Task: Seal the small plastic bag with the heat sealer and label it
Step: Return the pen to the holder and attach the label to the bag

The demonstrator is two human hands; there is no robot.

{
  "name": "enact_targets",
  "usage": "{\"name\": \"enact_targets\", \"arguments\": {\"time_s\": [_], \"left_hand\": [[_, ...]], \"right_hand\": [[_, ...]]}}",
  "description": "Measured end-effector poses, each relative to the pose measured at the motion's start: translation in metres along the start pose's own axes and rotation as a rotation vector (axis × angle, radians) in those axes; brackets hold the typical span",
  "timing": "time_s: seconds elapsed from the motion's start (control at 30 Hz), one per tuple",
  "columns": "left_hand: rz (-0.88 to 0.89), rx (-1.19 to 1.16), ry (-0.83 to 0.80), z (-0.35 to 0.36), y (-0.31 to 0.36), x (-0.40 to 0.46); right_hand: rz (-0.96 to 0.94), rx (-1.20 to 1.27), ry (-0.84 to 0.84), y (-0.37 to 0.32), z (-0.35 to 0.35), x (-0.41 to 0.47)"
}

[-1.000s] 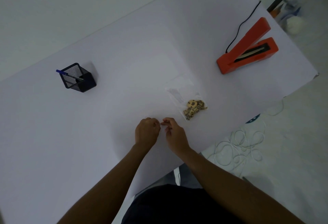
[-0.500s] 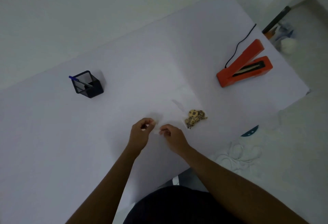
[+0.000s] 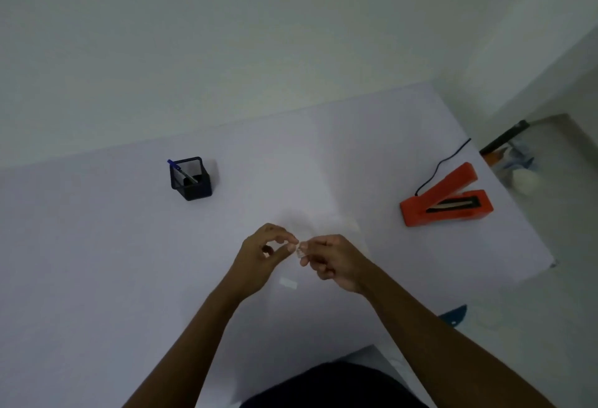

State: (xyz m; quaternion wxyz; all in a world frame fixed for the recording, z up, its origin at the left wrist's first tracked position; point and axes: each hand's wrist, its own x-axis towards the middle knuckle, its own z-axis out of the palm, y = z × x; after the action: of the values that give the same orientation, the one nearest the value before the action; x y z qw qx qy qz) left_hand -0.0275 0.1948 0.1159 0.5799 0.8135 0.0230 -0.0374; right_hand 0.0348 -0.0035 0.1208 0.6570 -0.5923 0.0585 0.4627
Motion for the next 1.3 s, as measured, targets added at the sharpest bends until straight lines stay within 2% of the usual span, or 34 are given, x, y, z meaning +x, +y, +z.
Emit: {"name": "enact_targets", "arguments": {"time_s": [0.13, 0.2, 0.3, 0.47, 0.67, 1.0, 1.3], "left_hand": [[-0.177, -0.053, 0.117, 0.020, -0.001, 0.008], [-0.240, -0.092, 0.140, 0.038, 0.002, 0.014], [-0.278, -0.106, 0.157, 0.073, 0.006, 0.028], [-0.337, -0.065, 0.284, 0.123, -0.005, 0.046], [-0.434, 0.015, 0.317, 0.158, -0.024, 0.056], [-0.604, 0.185, 0.243, 0.185, -0.065, 0.078], [-0.660, 0.297, 0.228, 0.193, -0.076, 0.090]], "right_hand": [[-0.147, -0.102, 0.259, -0.004, -0.022, 0.003], [-0.157, -0.122, 0.315, -0.003, -0.038, 0.005], [-0.147, -0.160, 0.299, 0.000, -0.063, 0.006], [-0.128, -0.206, 0.272, 0.010, -0.103, 0.014], [-0.127, -0.374, 0.256, 0.025, -0.137, 0.033], [-0.072, -0.750, 0.244, 0.055, -0.160, 0.083], [-0.020, -0.844, 0.247, 0.057, -0.167, 0.094]]}}
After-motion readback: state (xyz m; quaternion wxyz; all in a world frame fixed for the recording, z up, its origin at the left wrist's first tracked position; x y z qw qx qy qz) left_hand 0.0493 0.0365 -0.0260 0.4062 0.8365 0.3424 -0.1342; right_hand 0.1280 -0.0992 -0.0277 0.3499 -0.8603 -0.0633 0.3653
